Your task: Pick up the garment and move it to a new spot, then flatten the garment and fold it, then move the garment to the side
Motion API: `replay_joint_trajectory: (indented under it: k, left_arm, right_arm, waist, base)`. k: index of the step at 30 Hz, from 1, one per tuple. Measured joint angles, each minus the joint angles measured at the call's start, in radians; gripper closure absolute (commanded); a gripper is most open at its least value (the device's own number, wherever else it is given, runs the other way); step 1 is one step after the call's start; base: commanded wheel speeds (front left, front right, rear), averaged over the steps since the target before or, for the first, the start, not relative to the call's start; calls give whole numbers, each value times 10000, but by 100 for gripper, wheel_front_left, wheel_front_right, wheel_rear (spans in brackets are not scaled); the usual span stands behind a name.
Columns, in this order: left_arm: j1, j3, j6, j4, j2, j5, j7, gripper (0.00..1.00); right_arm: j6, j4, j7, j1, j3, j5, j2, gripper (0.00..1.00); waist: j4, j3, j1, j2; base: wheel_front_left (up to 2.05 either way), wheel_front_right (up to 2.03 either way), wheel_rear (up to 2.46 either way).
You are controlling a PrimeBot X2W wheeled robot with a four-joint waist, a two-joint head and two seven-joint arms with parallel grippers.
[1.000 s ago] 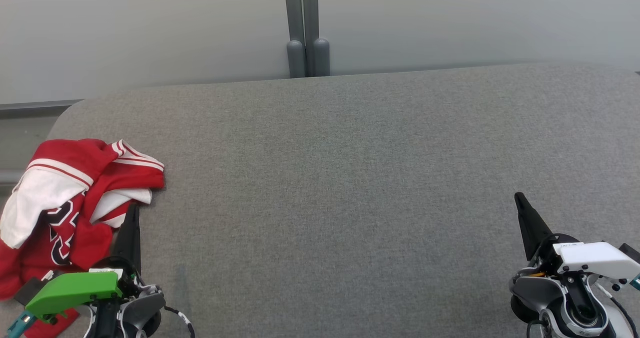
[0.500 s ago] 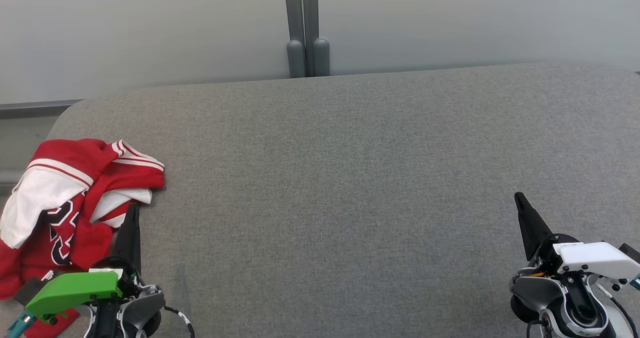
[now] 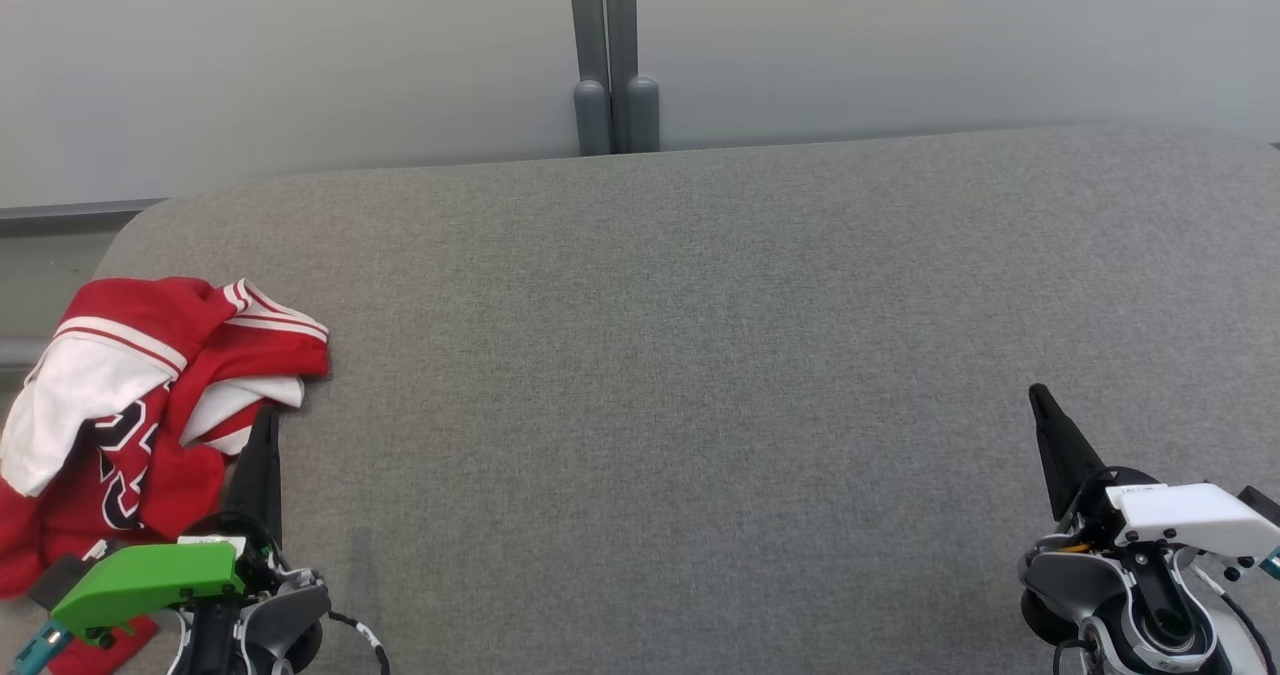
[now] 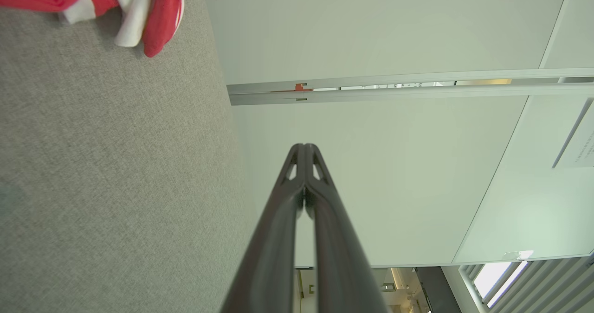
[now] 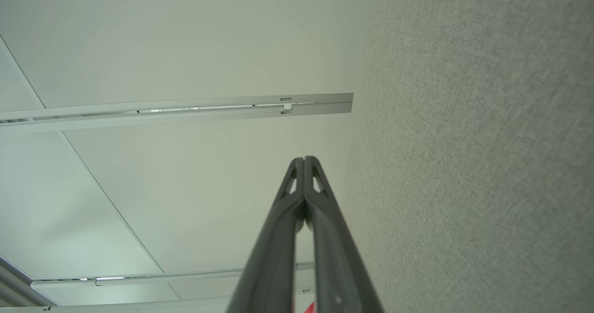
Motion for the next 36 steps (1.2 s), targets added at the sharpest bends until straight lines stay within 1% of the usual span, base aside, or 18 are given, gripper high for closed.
replay_joint_trajectory:
  k: [36]
  left_arm:
    - [0, 0, 0, 0, 0, -2, 0, 100]
  right_arm:
    - [0, 0, 0, 0, 0, 0, 0, 100]
  waist:
    - [0, 0, 0, 0]
  base:
    - [0, 0, 0]
